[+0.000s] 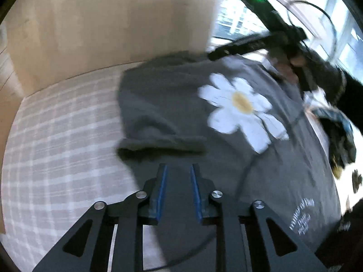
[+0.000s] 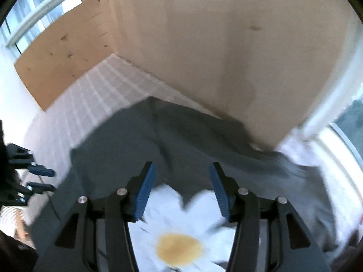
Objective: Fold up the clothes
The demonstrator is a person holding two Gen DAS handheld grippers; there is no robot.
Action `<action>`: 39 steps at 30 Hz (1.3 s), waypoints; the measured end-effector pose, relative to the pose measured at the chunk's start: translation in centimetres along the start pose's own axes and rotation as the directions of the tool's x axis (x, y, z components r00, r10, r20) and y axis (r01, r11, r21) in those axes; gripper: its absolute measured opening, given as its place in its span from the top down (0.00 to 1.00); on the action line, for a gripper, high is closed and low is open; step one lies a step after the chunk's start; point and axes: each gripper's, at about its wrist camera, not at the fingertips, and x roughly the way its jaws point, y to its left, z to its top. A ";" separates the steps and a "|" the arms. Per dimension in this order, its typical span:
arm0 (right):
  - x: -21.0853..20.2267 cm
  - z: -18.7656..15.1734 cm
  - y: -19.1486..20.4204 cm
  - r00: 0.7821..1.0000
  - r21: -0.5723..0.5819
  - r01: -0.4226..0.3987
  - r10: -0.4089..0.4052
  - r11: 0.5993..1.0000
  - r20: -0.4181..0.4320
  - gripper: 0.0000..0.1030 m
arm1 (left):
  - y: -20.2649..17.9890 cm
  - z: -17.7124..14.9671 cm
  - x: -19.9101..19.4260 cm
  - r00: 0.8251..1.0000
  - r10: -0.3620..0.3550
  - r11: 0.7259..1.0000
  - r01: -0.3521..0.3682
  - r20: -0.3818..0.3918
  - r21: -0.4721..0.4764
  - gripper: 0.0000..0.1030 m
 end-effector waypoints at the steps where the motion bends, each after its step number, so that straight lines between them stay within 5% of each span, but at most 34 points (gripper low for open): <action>1: 1.3 0.5 0.8 1.000 -0.002 -0.014 0.014 1.000 -0.017 0.52 | 0.2 0.2 0.1 1.000 -0.010 1.000 0.010 0.010 0.000 0.81; 6: 4.3 0.2 1.3 0.995 -0.022 0.014 -0.016 1.000 -0.095 0.52 | -2.4 1.0 1.7 0.999 0.011 0.988 -0.016 0.033 0.154 0.76; 11: 5.5 -0.5 0.3 0.993 0.021 -0.006 0.009 1.000 -0.119 0.52 | -5.4 1.7 4.5 0.994 0.106 0.938 -0.113 0.037 0.328 0.70; 13: 5.7 -0.6 0.2 0.992 0.039 -0.052 0.057 0.998 -0.113 0.63 | -5.2 1.8 5.3 0.993 0.112 0.936 -0.112 0.020 0.335 0.75; 14: 5.7 -0.6 0.1 0.991 0.042 -0.060 0.065 0.997 -0.116 0.88 | -4.9 1.9 5.3 0.995 0.098 0.942 -0.096 0.011 0.321 0.81; 15: 5.7 -0.7 0.0 0.990 0.045 -0.068 0.073 0.997 -0.117 0.96 | -4.5 1.9 5.3 0.997 0.083 0.948 -0.079 0.002 0.308 0.95; 24: 4.0 -0.6 0.6 0.994 0.011 -0.078 0.079 0.997 -0.079 0.95 | -2.6 2.5 3.2 0.999 -0.049 0.979 0.043 0.023 0.201 0.97; 27: 4.4 -0.8 0.0 0.989 0.041 -0.058 0.063 0.997 -0.132 0.69 | -3.6 1.6 3.4 0.999 -0.005 0.956 -0.007 0.038 0.295 0.93; 28: 4.5 -0.9 0.0 0.990 0.045 -0.052 0.058 0.998 -0.131 0.69 | -3.9 1.4 3.5 0.999 0.009 0.946 -0.022 0.041 0.322 0.89; 30: 5.2 -1.0 0.2 0.989 0.043 -0.060 0.066 0.997 -0.131 0.69 | -4.2 1.2 4.1 0.999 0.019 0.935 -0.030 0.034 0.353 0.78; 32: 5.4 -1.1 0.5 0.988 0.035 -0.076 0.080 0.997 -0.134 0.69 | -4.5 0.9 5.0 0.999 0.030 0.926 -0.033 0.013 0.375 0.78; 35: 5.5 -1.3 1.5 0.986 -0.008 -0.079 0.077 0.997 -0.147 0.95 | -4.5 0.8 5.6 1.000 0.021 0.926 -0.013 -0.018 0.376 1.00; 39: 4.2 -1.2 2.1 0.991 -0.045 -0.065 0.059 0.997 -0.123 0.95 | -3.9 1.0 5.4 0.999 -0.021 0.944 0.033 -0.039 0.328 1.00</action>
